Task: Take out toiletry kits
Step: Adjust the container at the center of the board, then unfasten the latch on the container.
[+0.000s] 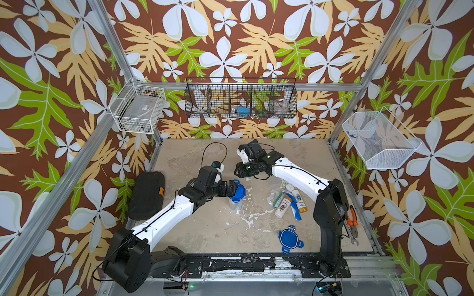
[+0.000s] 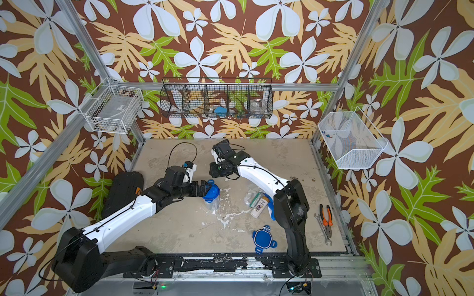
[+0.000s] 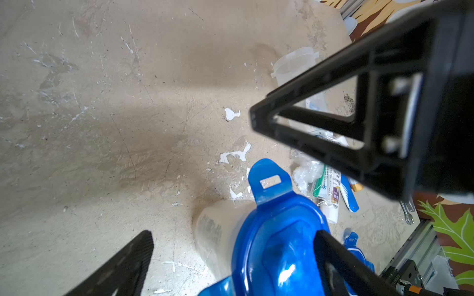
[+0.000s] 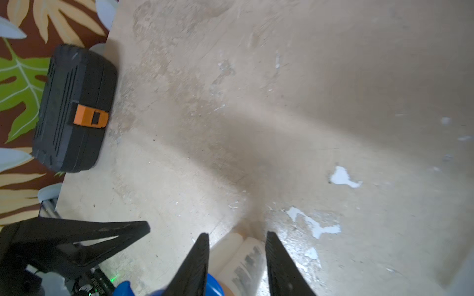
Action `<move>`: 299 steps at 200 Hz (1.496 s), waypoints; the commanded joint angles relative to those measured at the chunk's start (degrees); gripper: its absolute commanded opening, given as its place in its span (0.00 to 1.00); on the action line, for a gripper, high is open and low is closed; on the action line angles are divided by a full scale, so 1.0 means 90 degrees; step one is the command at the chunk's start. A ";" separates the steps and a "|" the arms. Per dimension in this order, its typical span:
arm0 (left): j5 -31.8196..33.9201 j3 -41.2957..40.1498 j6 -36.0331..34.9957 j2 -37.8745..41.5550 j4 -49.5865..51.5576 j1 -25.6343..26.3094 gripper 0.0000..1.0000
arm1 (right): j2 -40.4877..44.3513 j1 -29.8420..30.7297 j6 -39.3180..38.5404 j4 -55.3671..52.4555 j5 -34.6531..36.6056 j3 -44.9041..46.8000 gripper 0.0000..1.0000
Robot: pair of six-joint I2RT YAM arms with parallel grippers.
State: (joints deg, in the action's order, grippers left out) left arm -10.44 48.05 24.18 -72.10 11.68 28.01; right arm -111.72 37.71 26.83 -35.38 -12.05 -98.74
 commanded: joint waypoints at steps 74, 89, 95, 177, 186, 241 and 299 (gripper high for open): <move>-0.0064 0.0091 0.0107 -0.0165 -0.0170 -0.0026 0.98 | -0.0173 0.0295 -0.0300 -0.0250 -0.0426 -0.0015 0.37; -0.0024 0.0066 0.0097 -0.0197 -0.0184 -0.0026 0.98 | -0.0354 0.0318 -0.0325 -0.0325 -0.0451 -0.0308 0.37; -0.0022 0.0047 0.0092 -0.0219 -0.0177 -0.0031 0.98 | -0.0428 0.0330 -0.0327 -0.0337 -0.0492 -0.0411 0.37; -0.0089 -0.0229 0.0195 -0.0130 -0.0238 -0.0114 0.96 | 0.1748 0.0005 0.2065 0.3505 -0.0466 0.2769 0.35; -0.0116 -0.0297 0.0208 -0.0103 -0.0260 -0.0114 0.96 | 0.2275 -0.0020 0.2855 0.4773 -0.0588 0.3813 0.37; -0.0064 -0.0596 0.0213 0.0026 -0.0230 -0.0133 0.94 | 0.2651 0.0194 0.6432 1.0098 -0.0396 0.7103 0.45; -0.0071 -0.0874 0.0322 0.0160 -0.0247 -0.0133 0.94 | 0.1832 0.0469 0.7358 1.1348 -0.0311 0.7176 0.45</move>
State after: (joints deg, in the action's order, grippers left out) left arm -12.03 40.97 27.22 -70.50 4.58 26.89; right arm -93.43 40.64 87.22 57.56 -15.25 -33.34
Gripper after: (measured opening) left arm 0.944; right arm 0.459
